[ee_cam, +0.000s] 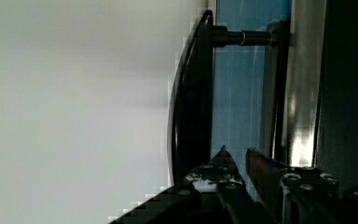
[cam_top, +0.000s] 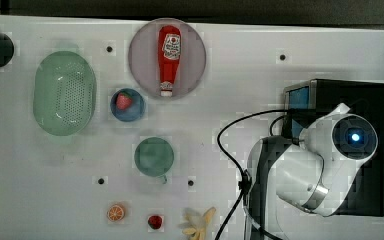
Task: Flap open oven.
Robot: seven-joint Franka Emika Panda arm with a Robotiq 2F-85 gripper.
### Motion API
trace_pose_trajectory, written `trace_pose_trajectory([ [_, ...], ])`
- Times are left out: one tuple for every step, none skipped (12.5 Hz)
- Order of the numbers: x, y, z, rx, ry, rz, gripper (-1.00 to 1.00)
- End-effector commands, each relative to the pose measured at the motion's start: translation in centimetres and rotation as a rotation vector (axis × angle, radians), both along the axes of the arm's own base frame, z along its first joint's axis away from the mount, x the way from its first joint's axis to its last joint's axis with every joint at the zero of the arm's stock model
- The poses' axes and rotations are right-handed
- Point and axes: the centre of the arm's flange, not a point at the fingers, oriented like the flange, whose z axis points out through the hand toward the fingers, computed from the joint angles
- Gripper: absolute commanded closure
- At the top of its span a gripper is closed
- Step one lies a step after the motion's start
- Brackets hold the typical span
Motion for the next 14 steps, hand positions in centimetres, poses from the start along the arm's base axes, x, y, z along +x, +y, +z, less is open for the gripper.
trace_pose_trajectory([
  [0.7, 1.3, 0.8, -0.023, -0.012, 0.020, 0.65],
  [1.0, 2.0, 0.7, -0.053, 0.003, 0.050, 0.65],
  [1.3, 2.9, 0.6, -0.086, 0.017, 0.068, 0.65],
  [1.5, 4.0, 0.3, -0.117, 0.028, 0.070, 0.65],
  [1.7, 5.1, -0.1, -0.140, 0.033, 0.051, 0.65],
  [1.9, 6.5, -0.6, -0.155, 0.033, 0.032, 0.65],
  [2.1, 8.0, -1.1, -0.168, 0.036, 0.034, 0.65],
  [2.3, 9.6, -1.7, -0.191, 0.042, 0.047, 0.65],
  [2.5, 11.2, -2.4, -0.221, 0.049, 0.059, 0.65],
  [2.7, 12.6, -3.3, -0.254, 0.056, 0.067, 0.65],
  [2.9, 13.9, -4.3, -0.290, 0.059, 0.067, 0.65],
  [3.0, 15.2, -5.4, -0.322, 0.060, 0.062, 0.65],
  [3.1, 16.5, -6.6, -0.353, 0.058, 0.056, 0.65],
  [3.1, 17.8, -8.0, -0.379, 0.058, 0.054, 0.65],
])
